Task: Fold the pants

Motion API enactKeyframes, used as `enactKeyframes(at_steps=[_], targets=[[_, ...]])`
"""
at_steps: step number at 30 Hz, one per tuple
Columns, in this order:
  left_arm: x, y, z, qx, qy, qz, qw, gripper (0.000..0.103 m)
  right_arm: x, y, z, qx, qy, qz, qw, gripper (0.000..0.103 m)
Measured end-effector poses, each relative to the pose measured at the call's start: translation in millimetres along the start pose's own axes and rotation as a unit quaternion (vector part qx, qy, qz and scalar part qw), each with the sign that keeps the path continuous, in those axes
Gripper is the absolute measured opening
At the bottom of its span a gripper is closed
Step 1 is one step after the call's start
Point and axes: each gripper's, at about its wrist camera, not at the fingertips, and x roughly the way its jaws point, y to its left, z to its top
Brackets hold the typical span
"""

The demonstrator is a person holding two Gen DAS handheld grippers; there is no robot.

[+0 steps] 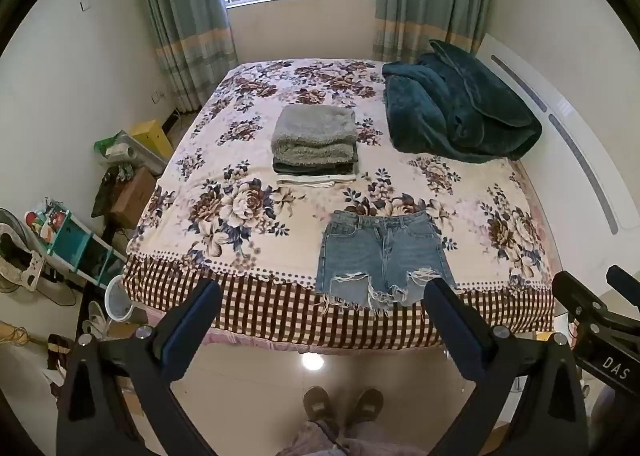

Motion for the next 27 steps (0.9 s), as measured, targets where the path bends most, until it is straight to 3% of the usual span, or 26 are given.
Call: enactKeyframes(at_steps=[27], targets=[[-10,-3,-6,0.002,-0.009,0.006,0.9999,0.103,-12,9,-16,0.000,0.001,0.002,1.000,0.103]])
